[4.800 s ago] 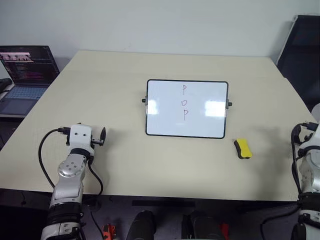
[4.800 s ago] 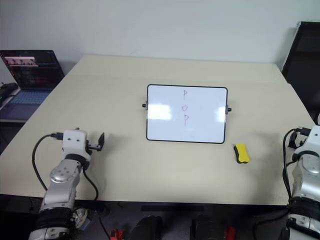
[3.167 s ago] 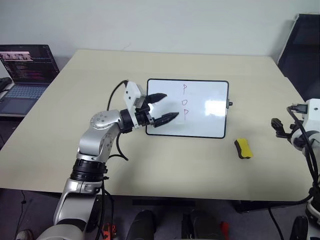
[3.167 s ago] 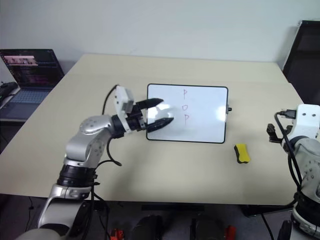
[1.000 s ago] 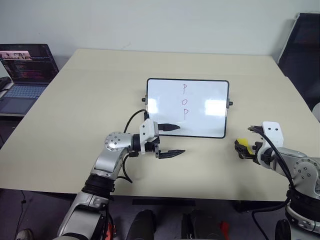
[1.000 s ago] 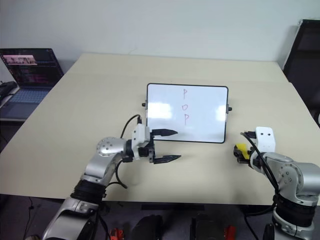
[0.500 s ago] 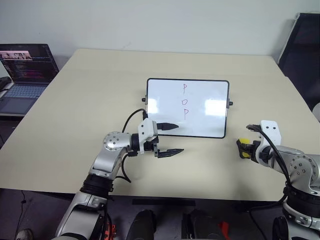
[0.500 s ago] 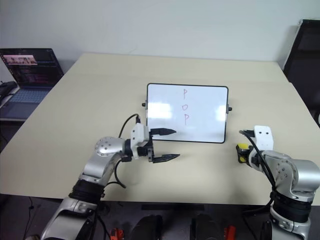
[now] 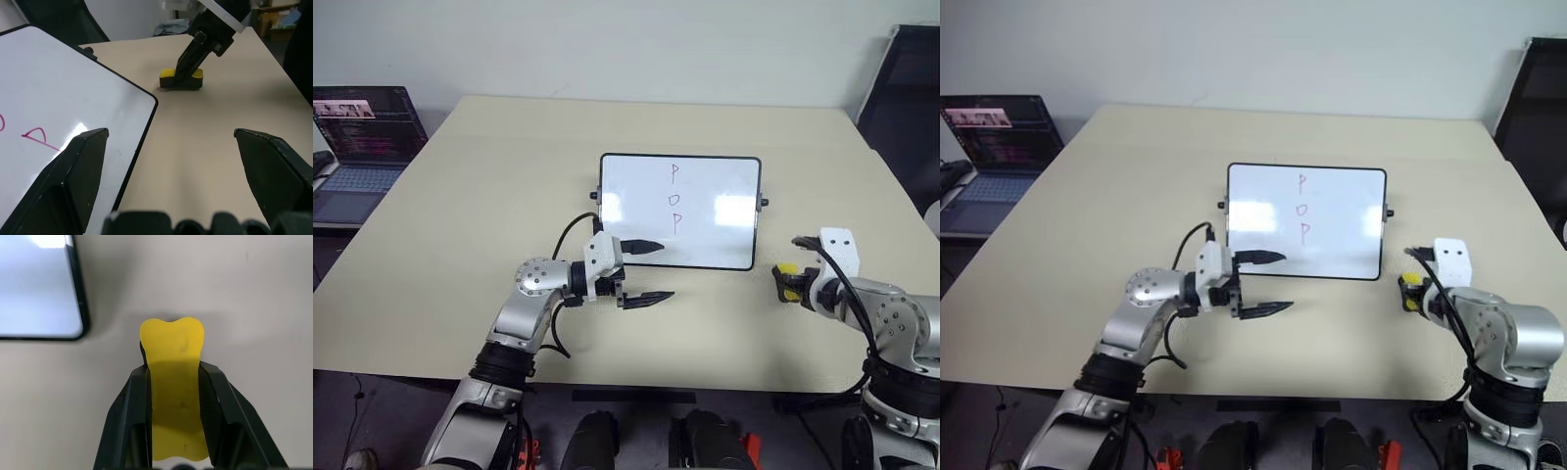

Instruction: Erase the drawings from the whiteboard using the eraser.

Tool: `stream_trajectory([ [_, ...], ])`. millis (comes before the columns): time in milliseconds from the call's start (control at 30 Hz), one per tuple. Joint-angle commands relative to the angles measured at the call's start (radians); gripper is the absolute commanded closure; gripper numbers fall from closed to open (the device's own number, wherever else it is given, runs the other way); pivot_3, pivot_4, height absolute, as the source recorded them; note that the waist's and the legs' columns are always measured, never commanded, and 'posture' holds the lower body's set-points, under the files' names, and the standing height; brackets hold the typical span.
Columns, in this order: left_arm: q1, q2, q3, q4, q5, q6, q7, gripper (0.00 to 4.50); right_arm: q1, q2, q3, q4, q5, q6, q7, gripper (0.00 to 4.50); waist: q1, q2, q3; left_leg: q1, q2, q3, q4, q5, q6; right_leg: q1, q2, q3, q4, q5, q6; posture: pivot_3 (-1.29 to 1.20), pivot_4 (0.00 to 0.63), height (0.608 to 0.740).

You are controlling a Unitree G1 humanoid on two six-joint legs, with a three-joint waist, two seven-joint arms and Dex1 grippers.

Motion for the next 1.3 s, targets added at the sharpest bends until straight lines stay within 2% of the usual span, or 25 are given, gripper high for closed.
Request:
stream_trajectory([
  [33, -0.033, -0.011, 0.028, -0.048, 0.052, 0.039, 0.137, 0.00, -0.058, -0.043, 0.044, -0.053, -0.029, -0.084, 0.006, 3.56, 0.001, 0.000, 0.000, 0.000, 0.000, 0.000, 0.000, 0.000, 0.000, 0.000, 0.000, 0.000, 0.000, 0.000, 0.000, 0.00, 0.150, 0.740],
  [133, -0.042, -0.035, 0.042, -0.059, 0.087, 0.100, 0.263, 0.00, -0.080, -0.075, 0.103, -0.046, -0.071, -0.202, 0.006, 3.56, 0.001, 0.000, 0.000, 0.000, 0.000, -0.001, 0.000, 0.000, 0.000, 0.000, 0.000, 0.000, 0.000, 0.000, 0.000, 0.00, 0.150, 0.740],
  [333, -0.008, -0.095, 0.078, -0.099, 0.140, 0.182, 0.488, 0.00, -0.131, -0.070, 0.204, 0.019, -0.149, -0.386, -0.004, 3.56, -0.001, 0.000, 0.000, 0.000, 0.000, 0.000, 0.000, 0.000, 0.000, 0.000, 0.000, 0.000, 0.000, 0.000, 0.000, 0.00, 0.150, 0.740],
  [567, -0.015, -0.137, 0.113, -0.100, 0.175, 0.230, 0.666, 0.00, -0.307, -0.049, 0.339, 0.259, -0.227, -0.626, 0.053, 3.56, 0.000, 0.000, 0.000, 0.000, 0.000, 0.000, 0.001, 0.000, 0.000, -0.001, 0.000, 0.000, 0.001, 0.000, 0.000, 0.00, 0.150, 0.740],
  [733, -0.001, -0.114, 0.116, -0.118, 0.180, 0.229, 0.680, 0.00, -0.433, 0.000, 0.410, 0.465, -0.278, -0.795, 0.103, 3.56, 0.001, 0.000, 0.000, 0.000, -0.001, 0.000, 0.000, 0.000, 0.000, -0.001, -0.001, 0.000, 0.000, 0.001, 0.000, 0.00, 0.150, 0.740],
  [933, 0.023, -0.080, 0.133, -0.142, 0.179, 0.230, 0.690, 0.00, -0.504, 0.053, 0.442, 0.608, -0.308, -0.907, 0.156, 3.56, 0.001, 0.000, 0.000, -0.001, -0.001, 0.000, 0.000, 0.000, 0.000, -0.001, -0.002, 0.000, 0.000, 0.001, 0.000, 0.00, 0.150, 0.740],
  [1300, 0.061, -0.066, 0.149, -0.192, 0.181, 0.244, 0.708, 0.00, -0.502, 0.078, 0.502, 0.627, -0.348, -0.923, 0.254, 3.56, 0.002, 0.000, 0.000, -0.001, 0.000, 0.000, 0.000, 0.000, 0.000, -0.001, -0.003, -0.001, 0.001, 0.001, 0.000, 0.00, 0.150, 0.740],
])
